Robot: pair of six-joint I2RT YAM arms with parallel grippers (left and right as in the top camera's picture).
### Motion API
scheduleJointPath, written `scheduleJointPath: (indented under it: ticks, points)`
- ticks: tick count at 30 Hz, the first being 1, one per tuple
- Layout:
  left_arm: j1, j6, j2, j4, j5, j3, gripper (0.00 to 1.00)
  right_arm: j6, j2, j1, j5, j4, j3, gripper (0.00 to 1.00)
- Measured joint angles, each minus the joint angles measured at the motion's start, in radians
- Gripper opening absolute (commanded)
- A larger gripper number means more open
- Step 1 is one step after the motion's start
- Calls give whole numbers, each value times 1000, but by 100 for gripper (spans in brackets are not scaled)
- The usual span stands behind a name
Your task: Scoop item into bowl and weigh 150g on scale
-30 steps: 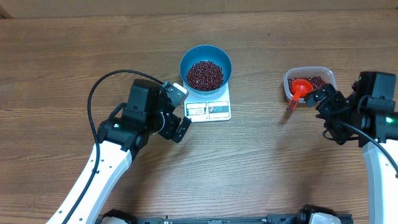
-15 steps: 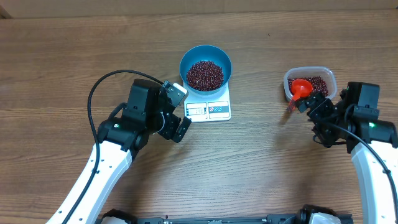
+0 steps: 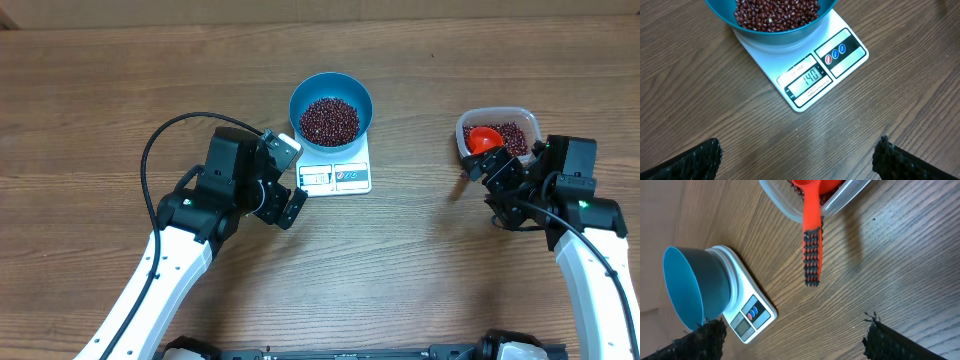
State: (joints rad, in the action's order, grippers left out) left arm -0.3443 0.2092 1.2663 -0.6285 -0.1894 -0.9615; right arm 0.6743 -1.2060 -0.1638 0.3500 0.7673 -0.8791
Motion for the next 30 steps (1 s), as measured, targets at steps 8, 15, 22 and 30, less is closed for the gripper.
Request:
scheduleJointPath:
  ticks: [8,15,22,30]
  points:
    - [0,0,0,0,0,0,100,87,-87,1,-9,-126,9,66]
    - [0,0,0,0,0,0,100,117,-213,2,-10,-188,18,64]
    - [0,0,0,0,0,0,100,117,-299,24,-14,-281,18,61]
    - [0,0,0,0,0,0,100,113,-304,42,-16,-319,19,54]
